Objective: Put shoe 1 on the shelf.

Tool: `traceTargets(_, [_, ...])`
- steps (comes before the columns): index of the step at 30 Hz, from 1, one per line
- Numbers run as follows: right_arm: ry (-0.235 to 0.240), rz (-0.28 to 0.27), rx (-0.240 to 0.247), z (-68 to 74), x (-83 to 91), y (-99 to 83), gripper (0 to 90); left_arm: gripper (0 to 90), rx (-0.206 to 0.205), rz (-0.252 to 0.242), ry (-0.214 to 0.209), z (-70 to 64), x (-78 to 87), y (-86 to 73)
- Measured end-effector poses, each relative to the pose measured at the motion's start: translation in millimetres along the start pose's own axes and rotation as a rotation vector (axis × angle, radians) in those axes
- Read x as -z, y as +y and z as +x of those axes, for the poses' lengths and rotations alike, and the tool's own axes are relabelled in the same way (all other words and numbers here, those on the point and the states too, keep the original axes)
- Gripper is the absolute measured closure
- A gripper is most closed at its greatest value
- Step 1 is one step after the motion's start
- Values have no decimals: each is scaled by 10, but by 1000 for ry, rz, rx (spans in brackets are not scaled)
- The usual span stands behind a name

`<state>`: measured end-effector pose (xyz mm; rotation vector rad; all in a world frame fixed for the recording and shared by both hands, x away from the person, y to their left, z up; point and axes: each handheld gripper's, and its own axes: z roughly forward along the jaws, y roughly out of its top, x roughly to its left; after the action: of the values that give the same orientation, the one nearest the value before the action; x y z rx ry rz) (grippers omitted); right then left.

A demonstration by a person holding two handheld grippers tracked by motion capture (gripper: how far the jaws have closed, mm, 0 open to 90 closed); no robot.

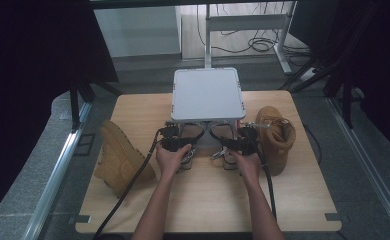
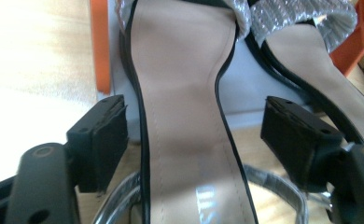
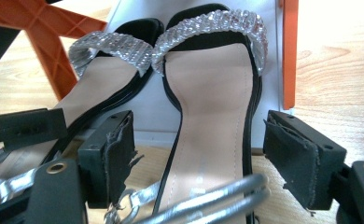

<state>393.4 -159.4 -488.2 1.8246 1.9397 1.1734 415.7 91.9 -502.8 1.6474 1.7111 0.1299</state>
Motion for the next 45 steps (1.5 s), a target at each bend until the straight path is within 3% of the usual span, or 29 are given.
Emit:
traceTargets(1, [1, -2, 18, 7, 42, -15, 253, 204, -112, 109, -3, 86, 85, 3])
traceTargets(6, [6, -16, 35, 14, 111, -41, 254, 208, -67, 86, -27, 124, 108, -19])
traceTargets(11, [13, -37, 59, 13, 174, -65, 259, 219, -89, 75, -62, 175, 205, -55])
traceTargets(18, [18, -24, 94, 44, 196, -114, 258, 216, -115, 12, -93, 192, 408, -124])
traceTargets(22, [42, -37, 103, 17, 247, -136, 259, 219, -160, -37, -103, 176, 548, -187])
traceTargets(23, [61, -46, 102, 0, 286, -152, 264, 221, -207, -62, -91, 175, 618, -231])
traceTargets(25, [71, -49, 109, -14, 308, -163, 267, 225, -223, -78, -91, 177, 654, -259])
traceTargets(31, [108, -73, 119, -147, 451, -284, 294, 247, -298, -139, -144, 291, 882, -455])
traceTargets(34, [124, -84, 139, -204, 519, -352, 319, 249, -308, -153, -158, 364, 964, -541])
traceTargets(40, [130, -82, 203, -252, 570, -479, 320, 257, -361, -143, -169, 380, 1003, -739])
traceTargets(45, [123, -54, 275, -218, 515, -632, 311, 276, -409, -110, -150, 332, 894, -893])
